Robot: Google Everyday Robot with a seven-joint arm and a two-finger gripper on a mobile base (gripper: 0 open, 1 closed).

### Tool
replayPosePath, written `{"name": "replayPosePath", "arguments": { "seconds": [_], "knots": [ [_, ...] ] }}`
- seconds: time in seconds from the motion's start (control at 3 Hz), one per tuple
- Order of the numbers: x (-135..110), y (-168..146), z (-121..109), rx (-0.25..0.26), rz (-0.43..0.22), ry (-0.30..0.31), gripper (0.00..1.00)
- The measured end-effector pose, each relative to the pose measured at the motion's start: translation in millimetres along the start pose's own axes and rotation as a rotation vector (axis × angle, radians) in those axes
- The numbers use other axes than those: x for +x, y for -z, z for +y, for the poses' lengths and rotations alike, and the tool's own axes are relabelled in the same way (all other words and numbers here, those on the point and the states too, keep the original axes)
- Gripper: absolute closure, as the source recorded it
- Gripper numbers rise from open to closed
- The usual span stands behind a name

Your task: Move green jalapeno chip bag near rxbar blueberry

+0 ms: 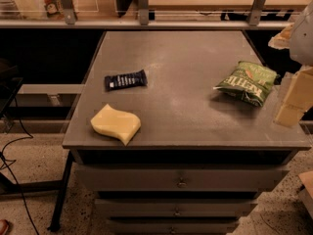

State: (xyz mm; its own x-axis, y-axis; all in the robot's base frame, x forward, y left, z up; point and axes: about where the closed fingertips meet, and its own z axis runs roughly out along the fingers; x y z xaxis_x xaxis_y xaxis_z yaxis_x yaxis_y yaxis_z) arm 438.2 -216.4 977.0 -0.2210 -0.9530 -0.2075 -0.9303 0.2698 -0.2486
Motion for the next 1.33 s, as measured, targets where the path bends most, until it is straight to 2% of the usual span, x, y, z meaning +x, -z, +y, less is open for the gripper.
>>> {"name": "replayPosePath", "arguments": {
  "seconds": [0.33,0.67,1.0,1.33],
  "knots": [
    [0.0,0.0,-0.1,0.000,0.000,0.000,0.00],
    [6.5,-8.1,-36.1,0.058,0.013,-0.034,0.00],
    [26.0,-32.5,-94.8,0.125,0.034,-0.105,0.00],
    [43.8,-70.5,-135.0,0.151,0.052,-0.152,0.00]
  ]
}}
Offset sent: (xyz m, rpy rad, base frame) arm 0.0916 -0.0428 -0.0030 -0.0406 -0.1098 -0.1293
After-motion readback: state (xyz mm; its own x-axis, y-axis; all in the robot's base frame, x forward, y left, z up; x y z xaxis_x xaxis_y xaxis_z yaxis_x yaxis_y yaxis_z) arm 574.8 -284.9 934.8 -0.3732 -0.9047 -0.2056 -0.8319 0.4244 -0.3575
